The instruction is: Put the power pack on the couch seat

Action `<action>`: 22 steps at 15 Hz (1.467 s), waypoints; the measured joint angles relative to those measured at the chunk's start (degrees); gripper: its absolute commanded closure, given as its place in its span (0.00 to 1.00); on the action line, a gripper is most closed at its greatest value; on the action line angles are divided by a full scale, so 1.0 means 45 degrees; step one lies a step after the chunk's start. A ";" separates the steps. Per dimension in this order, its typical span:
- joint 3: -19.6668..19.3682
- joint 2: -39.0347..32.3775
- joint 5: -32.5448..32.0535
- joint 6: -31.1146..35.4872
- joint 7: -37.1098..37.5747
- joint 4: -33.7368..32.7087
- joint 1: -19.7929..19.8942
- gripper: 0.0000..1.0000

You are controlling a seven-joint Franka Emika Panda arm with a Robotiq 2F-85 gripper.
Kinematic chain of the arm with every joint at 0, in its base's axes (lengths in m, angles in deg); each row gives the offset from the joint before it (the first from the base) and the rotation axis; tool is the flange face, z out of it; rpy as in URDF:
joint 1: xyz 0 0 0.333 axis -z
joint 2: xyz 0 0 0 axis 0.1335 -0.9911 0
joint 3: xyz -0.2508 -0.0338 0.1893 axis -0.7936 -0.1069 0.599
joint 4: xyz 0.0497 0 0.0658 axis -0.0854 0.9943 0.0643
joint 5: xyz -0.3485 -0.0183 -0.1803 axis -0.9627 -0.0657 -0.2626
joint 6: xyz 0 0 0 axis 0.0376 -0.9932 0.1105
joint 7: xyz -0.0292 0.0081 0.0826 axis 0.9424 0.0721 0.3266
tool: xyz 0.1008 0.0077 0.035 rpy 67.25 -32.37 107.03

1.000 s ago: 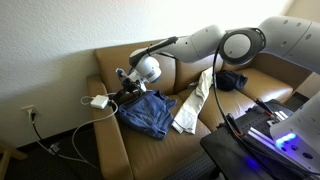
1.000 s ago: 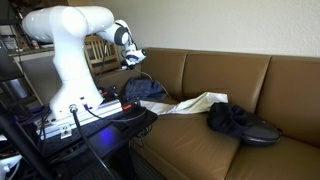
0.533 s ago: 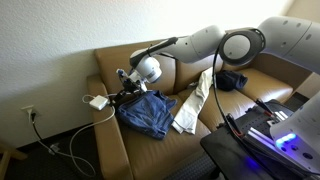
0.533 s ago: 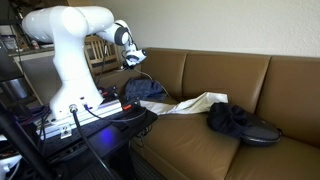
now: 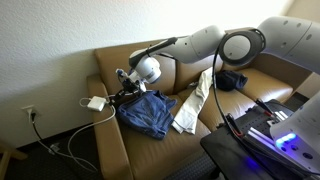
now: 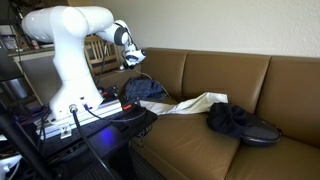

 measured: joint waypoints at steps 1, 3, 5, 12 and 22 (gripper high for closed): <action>-0.0098 0.0004 0.0011 0.0253 -0.0002 -0.0037 -0.0002 0.98; -0.0344 0.0044 -0.0010 0.1092 -0.0146 -0.0180 0.0161 0.98; -0.0767 0.0405 -0.0145 0.1837 -0.0469 -0.0193 0.0509 0.98; -0.1531 0.2948 -0.0070 0.5396 -0.2622 0.1506 0.1924 0.98; -0.4612 0.7095 0.0993 0.9992 -0.3959 0.7085 0.1911 0.98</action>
